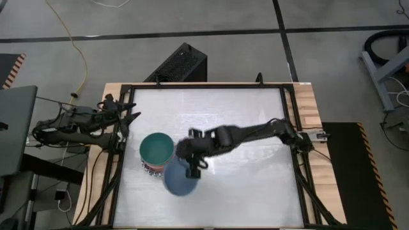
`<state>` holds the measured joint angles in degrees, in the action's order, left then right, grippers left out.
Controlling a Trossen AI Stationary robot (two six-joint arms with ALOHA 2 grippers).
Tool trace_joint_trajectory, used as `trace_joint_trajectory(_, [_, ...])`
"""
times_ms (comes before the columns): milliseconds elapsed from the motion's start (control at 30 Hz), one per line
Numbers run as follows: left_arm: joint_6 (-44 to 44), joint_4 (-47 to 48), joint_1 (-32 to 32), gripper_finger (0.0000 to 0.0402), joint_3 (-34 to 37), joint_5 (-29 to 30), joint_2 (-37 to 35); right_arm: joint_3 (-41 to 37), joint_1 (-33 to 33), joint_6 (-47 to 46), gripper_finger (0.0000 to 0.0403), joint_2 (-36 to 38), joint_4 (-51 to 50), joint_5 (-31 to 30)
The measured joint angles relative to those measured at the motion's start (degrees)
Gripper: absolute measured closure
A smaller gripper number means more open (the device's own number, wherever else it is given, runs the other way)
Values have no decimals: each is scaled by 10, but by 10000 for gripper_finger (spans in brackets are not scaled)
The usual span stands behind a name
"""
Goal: Nest bowls inside each other
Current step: Stack the blue bowl into the blue bowl
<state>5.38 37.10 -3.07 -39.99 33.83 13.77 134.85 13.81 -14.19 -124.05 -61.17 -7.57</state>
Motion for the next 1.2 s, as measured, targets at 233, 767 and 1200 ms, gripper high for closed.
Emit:
trace_joint_trajectory(233, [-11, 0, 0, 196, 0, 35, 0, 0, -60, 115, 394, 26, 169, -33])
trace_joint_trajectory(767, [-19, 33, 0, 196, 0, 107, 0, 0, -183, 95, 394, -56, 258, 134])
trace_joint_trajectory(1200, [-24, 44, 0, 196, 0, 116, 0, 0, -191, 96, 303, -59, 235, 169])
